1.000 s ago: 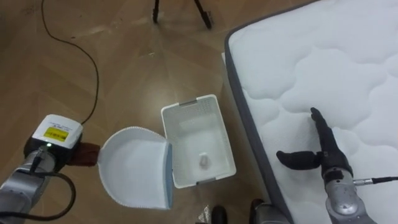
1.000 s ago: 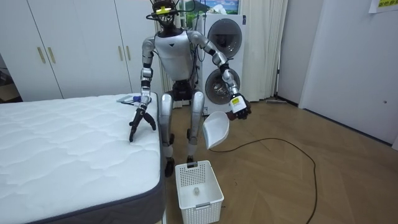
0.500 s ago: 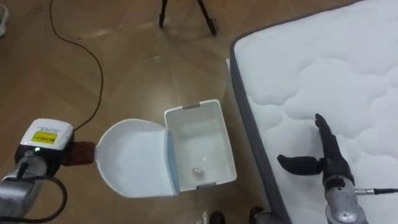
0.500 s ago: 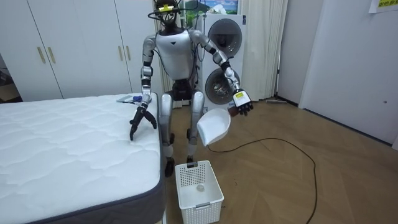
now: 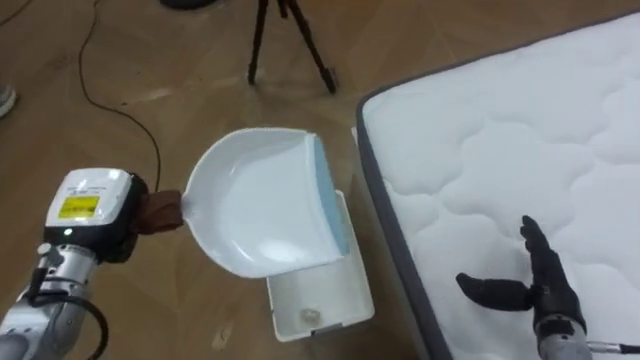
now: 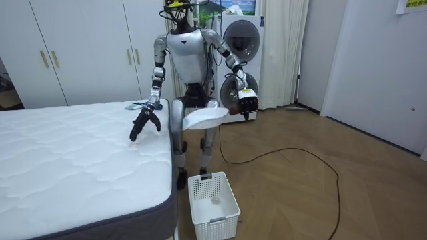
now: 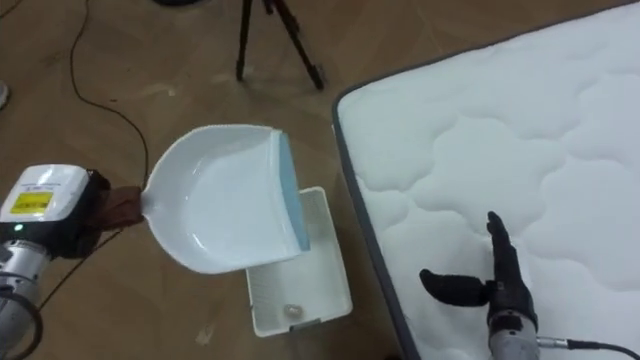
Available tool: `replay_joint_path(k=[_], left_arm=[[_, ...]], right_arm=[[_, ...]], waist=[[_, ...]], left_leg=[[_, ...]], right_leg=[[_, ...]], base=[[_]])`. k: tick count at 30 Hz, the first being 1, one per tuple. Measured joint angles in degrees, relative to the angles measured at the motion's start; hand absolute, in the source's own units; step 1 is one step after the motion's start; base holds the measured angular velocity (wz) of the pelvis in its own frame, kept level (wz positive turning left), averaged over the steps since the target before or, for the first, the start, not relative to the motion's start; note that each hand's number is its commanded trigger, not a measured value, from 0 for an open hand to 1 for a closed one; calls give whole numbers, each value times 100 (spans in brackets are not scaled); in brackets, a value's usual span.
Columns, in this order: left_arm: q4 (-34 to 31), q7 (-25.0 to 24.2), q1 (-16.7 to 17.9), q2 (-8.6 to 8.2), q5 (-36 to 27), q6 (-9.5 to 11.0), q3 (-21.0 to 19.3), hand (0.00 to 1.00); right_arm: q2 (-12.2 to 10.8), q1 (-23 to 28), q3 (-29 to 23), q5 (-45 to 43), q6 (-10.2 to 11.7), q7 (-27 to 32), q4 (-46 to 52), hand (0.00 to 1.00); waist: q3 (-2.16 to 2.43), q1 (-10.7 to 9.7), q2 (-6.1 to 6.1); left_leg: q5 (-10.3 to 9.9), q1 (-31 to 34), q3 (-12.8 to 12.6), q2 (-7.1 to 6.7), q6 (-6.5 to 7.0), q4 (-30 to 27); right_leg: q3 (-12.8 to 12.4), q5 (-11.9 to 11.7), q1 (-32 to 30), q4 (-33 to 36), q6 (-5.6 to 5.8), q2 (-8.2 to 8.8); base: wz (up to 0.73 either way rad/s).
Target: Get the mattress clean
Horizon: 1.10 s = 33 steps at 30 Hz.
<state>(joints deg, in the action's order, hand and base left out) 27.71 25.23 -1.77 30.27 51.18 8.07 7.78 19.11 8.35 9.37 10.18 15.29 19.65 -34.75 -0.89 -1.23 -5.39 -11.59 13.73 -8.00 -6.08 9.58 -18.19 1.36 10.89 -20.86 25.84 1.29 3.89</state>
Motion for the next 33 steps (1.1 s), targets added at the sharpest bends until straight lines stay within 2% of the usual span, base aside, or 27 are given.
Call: replay_joint_path(k=[1,2,4,5,6,7,8,9,10,11,12,13,14,16,18,19,21,23,24,25,26,27,28,29,32,33], left_arm=[[-136,81,161,-176,6,19,-141,100],[-171,126,218,-247,6,52,-187,100],[-184,159,383,-431,-15,133,-229,100],[-193,155,425,-465,-45,137,-225,100],[-255,145,484,-499,-198,142,-207,100],[-295,144,479,-588,-336,147,-203,100],[-317,144,465,-662,-367,147,-204,100],[-413,141,462,-800,-443,164,-205,100],[-442,138,462,-851,-469,191,-206,100],[-494,85,466,-890,-598,227,-206,100],[-514,25,465,-888,-752,225,-234,100],[-523,-14,465,-888,-883,224,-294,100],[-531,-23,465,-889,-921,223,-329,100],[-565,-115,472,-944,-1057,222,-315,100],[-565,-185,479,-992,-1061,228,-302,100],[-565,-216,483,-995,-1109,229,-295,100],[-562,-219,486,-996,-1263,228,-232,100],[-563,-222,552,-1043,-1364,235,-164,100],[-564,-244,631,-1106,-1409,224,-117,100],[-573,-330,747,-1173,-1485,222,-81,100],[-573,-363,832,-1209,-1525,222,-78,100],[-573,-436,977,-1281,-1550,204,-79,100],[-575,-504,1091,-1343,-1555,184,-82,100],[-580,-531,1139,-1369,-1555,184,-82,100],[-595,-600,1186,-1412,-1556,185,-70,100],[-600,-594,1192,-1414,-1564,185,-86,100]], right_arm=[[-62,16,-97,-16,-6,-51,14,0],[-100,23,-158,-39,-11,-73,29,0],[-173,10,-195,-100,-49,-177,46,0],[-185,17,-195,-99,-64,-205,68,0],[-217,44,-189,-92,-155,-224,184,0],[-251,53,-194,-105,-184,-229,214,0],[-260,53,-202,-104,-213,-228,218,0],[-276,54,-222,-96,-235,-238,218,0],[-282,54,-223,-96,-237,-240,218,0],[-318,57,-209,-102,-238,-287,219,0],[-333,51,-136,-120,-243,-354,271,0],[-357,55,-94,-167,-241,-414,373,0],[-369,53,-79,-170,-241,-436,433,0],[-371,41,-64,-148,-226,-497,564,0],[-415,52,-62,-153,-222,-564,564,0],[-466,52,-64,-150,-221,-572,573,0],[-466,60,-63,-150,-214,-598,628,0],[-467,63,-91,-173,-212,-618,629,0],[-470,69,-144,-189,-212,-665,629,0],[-465,64,-181,-243,-212,-717,631,0],[-463,57,-180,-257,-212,-761,632,0],[-465,58,-172,-266,-214,-827,632,0],[-468,66,-162,-278,-215,-893,632,0],[-468,72,-163,-277,-215,-920,632,0],[-475,83,-159,-269,-216,-1038,632,0],[-486,94,-149,-315,-218,-1110,632,0]], waist=[[32,8,44],[42,9,60],[62,101,121],[63,114,117],[63,112,120],[61,126,142],[66,140,147],[79,198,166],[81,250,178],[84,353,211],[76,454,237],[77,464,286],[74,463,311],[68,310,350],[67,197,346],[62,84,328],[55,-65,297],[48,-99,250],[38,-137,207],[31,-107,150],[44,-64,123],[64,3,95],[67,12,88],[74,19,89],[103,25,195],[111,61,236]], left_leg=[[-6,-136,-252,47,3,97],[-23,-187,-370,75,-1,118],[-79,-500,-1084,246,-11,295],[-90,-578,-1266,305,-19,331],[-136,-666,-1621,436,-23,397],[-165,-799,-2073,530,-43,474],[-166,-881,-2264,554,-50,544],[-173,-1053,-2719,590,-86,679],[-182,-1104,-2928,615,-100,699],[-223,-1167,-3348,691,-153,687],[-254,-1218,-3710,756,-196,672],[-276,-1209,-3957,792,-236,636],[-280,-1177,-4007,806,-244,593],[-284,-1073,-3928,877,-251,341],[-306,-1043,-3639,974,-283,132],[-332,-1030,-3526,1070,-324,5],[-375,-1027,-3499,1193,-388,-104],[-390,-1032,-3197,1229,-430,-221],[-387,-1027,-2796,1191,-440,-304],[-380,-1026,-2245,1080,-452,-312],[-371,-1033,-1908,992,-467,-296],[-359,-1067,-1288,815,-481,-221],[-350,-1143,-953,734,-496,-165],[-350,-1174,-889,721,-502,-129],[-298,-1394,-880,697,-599,98],[-281,-1470,-739,664,-624,187]], right_leg=[[-37,-50,6,2,-27,-22],[1,-81,7,-5,-47,-27],[370,-321,50,-126,-211,-79],[432,-410,108,-217,-251,-127],[636,-516,232,-285,-293,-184],[988,-353,259,92,-172,-76],[1120,-236,298,347,-142,18],[1334,2,478,721,-122,236],[1420,103,610,814,-102,341],[1593,220,902,836,-26,526],[1681,228,1176,652,26,683],[1857,225,1450,300,152,810],[1903,233,1530,79,204,811],[1924,258,1596,-424,316,769],[1861,229,1588,-480,334,719],[1816,201,1600,-490,281,646],[1709,189,1590,-490,200,548],[1554,234,1574,-489,94,451],[1404,252,1572,-489,116,377],[1203,241,1550,-471,98,301],[1069,231,1526,-453,82,253],[797,201,1482,-424,40,159],[615,156,1491,-426,14,76],[553,130,1488,-429,-12,39],[142,62,1432,-438,-123,-141],[-63,32,1403,-444,-168,-240]], base=[[-100],[-122],[-151],[-157],[-134],[-127],[-124],[-111],[-163],[-182],[-210],[-155],[-119],[-91],[-71],[-53],[-41],[-59],[-86],[-100],[-126],[-125],[-112],[-77],[-78],[-102]])
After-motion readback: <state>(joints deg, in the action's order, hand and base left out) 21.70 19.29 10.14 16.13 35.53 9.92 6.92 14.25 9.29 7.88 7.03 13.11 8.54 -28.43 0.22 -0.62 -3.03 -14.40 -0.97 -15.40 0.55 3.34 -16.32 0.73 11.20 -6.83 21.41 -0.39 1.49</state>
